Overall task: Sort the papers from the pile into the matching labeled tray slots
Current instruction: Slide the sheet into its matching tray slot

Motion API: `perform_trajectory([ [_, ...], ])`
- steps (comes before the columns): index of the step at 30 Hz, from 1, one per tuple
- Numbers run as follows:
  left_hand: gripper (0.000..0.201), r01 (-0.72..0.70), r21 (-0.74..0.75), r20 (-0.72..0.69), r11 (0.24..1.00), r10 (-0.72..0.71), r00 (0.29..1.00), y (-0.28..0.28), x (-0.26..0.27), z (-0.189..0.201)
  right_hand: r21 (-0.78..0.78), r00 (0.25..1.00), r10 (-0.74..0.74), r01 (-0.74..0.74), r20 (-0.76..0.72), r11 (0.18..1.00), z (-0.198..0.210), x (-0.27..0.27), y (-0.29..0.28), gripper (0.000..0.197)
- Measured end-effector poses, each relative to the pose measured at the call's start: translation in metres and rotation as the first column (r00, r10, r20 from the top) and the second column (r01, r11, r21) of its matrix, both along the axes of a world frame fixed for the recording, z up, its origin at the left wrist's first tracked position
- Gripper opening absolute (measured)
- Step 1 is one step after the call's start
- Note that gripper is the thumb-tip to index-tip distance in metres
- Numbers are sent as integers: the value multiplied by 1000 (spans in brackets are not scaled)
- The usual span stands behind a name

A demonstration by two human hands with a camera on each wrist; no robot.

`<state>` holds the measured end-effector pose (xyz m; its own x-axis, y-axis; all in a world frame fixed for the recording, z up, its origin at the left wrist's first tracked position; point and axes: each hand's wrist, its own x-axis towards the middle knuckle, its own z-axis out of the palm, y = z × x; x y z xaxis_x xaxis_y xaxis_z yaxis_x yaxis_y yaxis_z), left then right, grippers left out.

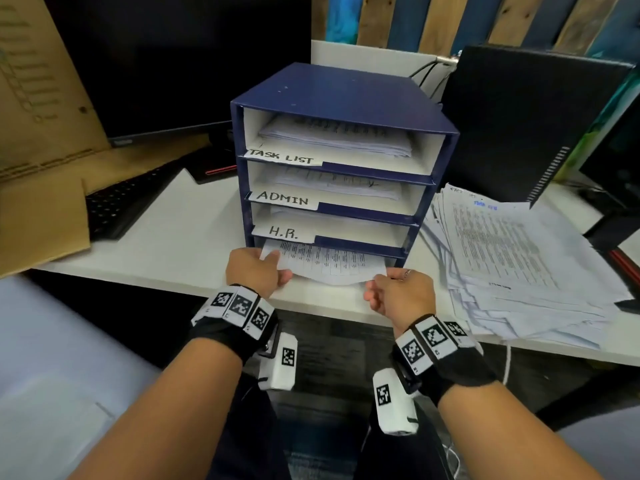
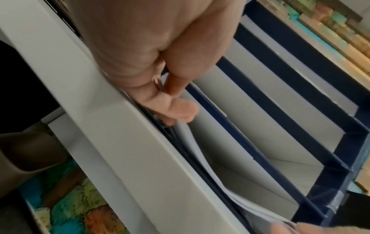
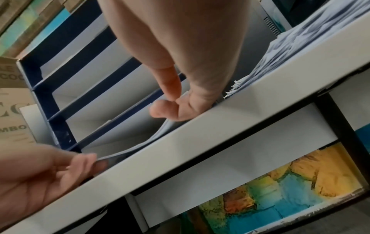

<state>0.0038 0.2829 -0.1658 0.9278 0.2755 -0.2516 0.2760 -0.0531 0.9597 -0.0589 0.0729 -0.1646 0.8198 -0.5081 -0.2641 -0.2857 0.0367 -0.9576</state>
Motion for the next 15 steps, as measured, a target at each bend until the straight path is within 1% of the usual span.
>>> perform_trajectory([
  [3,23,-33,127,-1,991,33,999,-7,10,1,1,999,36,-36,24,999,-1,4,4,28],
  [4,20,-51,125,11,991,50,999,-10,12,1,-8,998,46,-46,32,999,0,4,5,26],
  [5,18,-57,76,30,995,55,998,-12,14,-2,-24,998,56,-55,37,998,0,4,6,23],
  [7,23,-99,-56,54,994,102,993,-13,16,-9,-67,995,90,-86,53,994,1,3,7,12],
  [9,22,-152,-108,42,982,157,987,-16,13,-13,-119,987,149,-142,57,983,1,3,9,16],
  [10,18,-161,-96,52,982,166,985,-19,12,-13,-144,982,181,-174,42,974,1,4,10,22],
  [11,14,-158,-81,81,984,164,983,-22,10,-13,-163,979,205,-199,18,966,0,6,11,25],
  [12,15,-143,-66,114,988,150,982,-27,10,-13,-175,975,220,-218,-6,960,1,7,11,24],
  [14,18,-84,-35,160,996,88,983,-34,8,-10,-176,970,236,-242,-58,954,4,12,9,20],
  [15,17,-57,-20,168,998,59,984,-36,9,-12,-162,968,239,-248,-76,955,4,14,7,21],
])
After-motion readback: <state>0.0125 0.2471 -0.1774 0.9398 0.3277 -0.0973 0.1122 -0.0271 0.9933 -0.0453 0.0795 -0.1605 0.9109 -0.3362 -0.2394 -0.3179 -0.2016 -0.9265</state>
